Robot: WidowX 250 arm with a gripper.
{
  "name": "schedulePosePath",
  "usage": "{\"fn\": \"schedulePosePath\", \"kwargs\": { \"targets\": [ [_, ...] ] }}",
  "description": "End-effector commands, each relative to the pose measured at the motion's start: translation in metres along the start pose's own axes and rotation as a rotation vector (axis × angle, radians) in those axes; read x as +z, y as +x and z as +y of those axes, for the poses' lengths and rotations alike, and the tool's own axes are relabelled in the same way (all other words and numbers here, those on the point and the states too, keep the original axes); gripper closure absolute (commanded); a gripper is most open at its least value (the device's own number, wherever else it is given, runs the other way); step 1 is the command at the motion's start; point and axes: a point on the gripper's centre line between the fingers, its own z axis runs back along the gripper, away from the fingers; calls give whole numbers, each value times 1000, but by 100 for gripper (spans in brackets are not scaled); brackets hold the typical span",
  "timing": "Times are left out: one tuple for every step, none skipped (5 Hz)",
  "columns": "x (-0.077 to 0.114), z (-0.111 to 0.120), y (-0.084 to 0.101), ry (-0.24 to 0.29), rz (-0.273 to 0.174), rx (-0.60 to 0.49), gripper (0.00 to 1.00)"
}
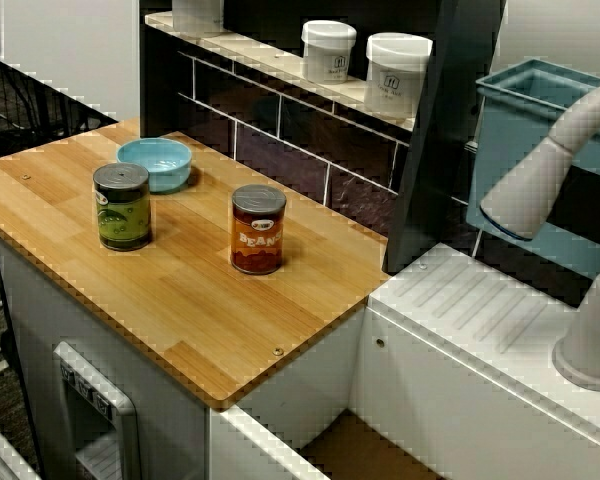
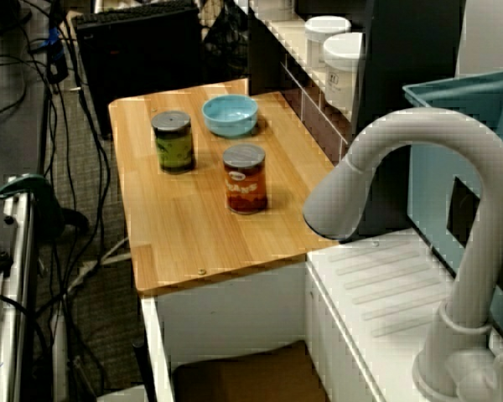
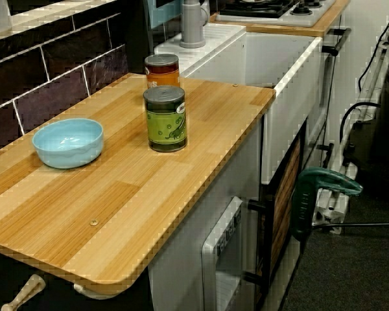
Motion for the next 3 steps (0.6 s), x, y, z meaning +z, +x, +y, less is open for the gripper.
{"fn": "schedulePosePath", "kwargs": {
  "targets": [
    [-34,28,16,74,-38,19,0],
    [-63,57,44,148,-58,58,0],
    [-84,90,72,183,-57,96,0]
  ]
}}
